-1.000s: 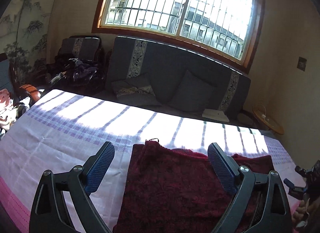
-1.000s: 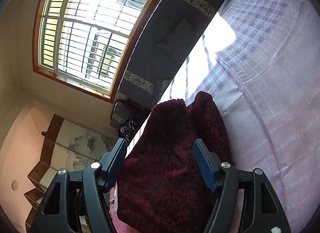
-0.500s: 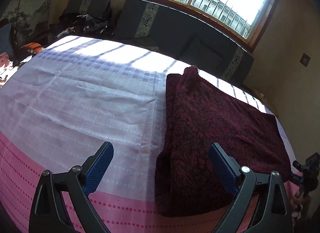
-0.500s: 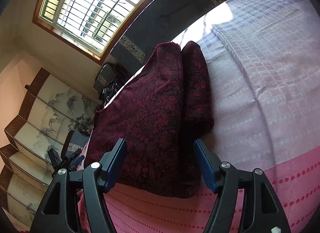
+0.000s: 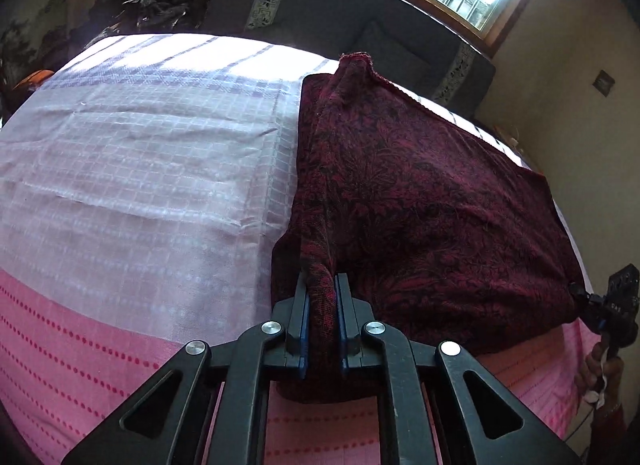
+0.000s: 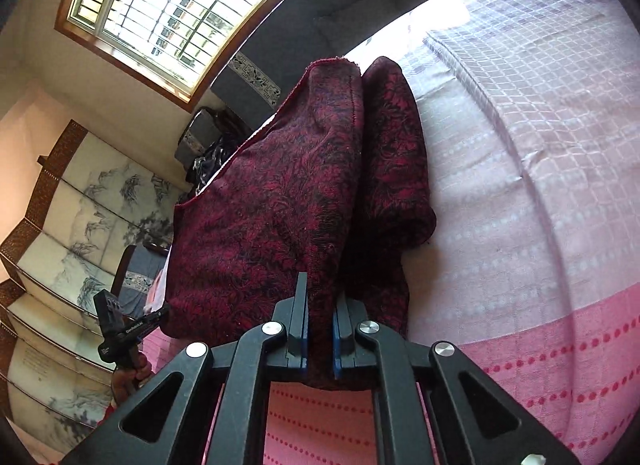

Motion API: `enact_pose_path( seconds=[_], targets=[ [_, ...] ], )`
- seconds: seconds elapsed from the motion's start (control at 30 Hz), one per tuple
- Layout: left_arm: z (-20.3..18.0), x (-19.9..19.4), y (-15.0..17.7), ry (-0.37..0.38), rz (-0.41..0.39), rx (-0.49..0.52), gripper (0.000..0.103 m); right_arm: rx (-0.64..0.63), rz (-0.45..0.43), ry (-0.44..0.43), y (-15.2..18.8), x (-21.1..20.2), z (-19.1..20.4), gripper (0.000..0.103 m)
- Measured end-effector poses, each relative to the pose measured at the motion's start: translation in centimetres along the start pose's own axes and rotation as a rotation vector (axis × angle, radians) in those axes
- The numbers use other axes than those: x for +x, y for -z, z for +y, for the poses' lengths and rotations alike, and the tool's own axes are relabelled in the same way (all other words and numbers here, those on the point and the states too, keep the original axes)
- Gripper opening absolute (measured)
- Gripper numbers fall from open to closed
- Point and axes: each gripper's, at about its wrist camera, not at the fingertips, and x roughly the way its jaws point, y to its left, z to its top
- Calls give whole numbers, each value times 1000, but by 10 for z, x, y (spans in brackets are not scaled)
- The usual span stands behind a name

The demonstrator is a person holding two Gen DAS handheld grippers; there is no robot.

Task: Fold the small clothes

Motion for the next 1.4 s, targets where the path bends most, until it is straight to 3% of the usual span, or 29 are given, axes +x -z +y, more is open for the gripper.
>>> enact_pose_path(
  seconds=[0.23, 0.33, 0.43, 0.57, 0.8, 1.0, 1.23, 1.4],
  targets=[
    [6, -8, 10, 8, 47, -8, 10, 22, 37, 14, 6, -10, -12, 7],
    [4, -10, 11, 1, 28, 10, 10, 37, 42, 14, 8, -7, -16, 7],
    [-10, -15, 13, -79, -20, 87, 14, -2, 11, 30, 6, -7, -10, 11],
    [-32, -18, 20, -220, -103, 199, 15, -67, -20, 112, 4, -3, 1, 16],
    [-48, -9, 33, -374, -174, 260, 22, -91, -41, 175, 13, 1, 4, 18],
    [-49, -2, 37, -412, -191, 259, 26, -159, -64, 254, 20, 4, 19, 20],
    [-49, -3, 40, -429, -204, 257, 29, -302, -69, 358, 28, 15, 43, 40],
    [-50, -4, 41, -438, -211, 252, 30, -322, -62, 375, 29, 16, 46, 44]
  ],
)
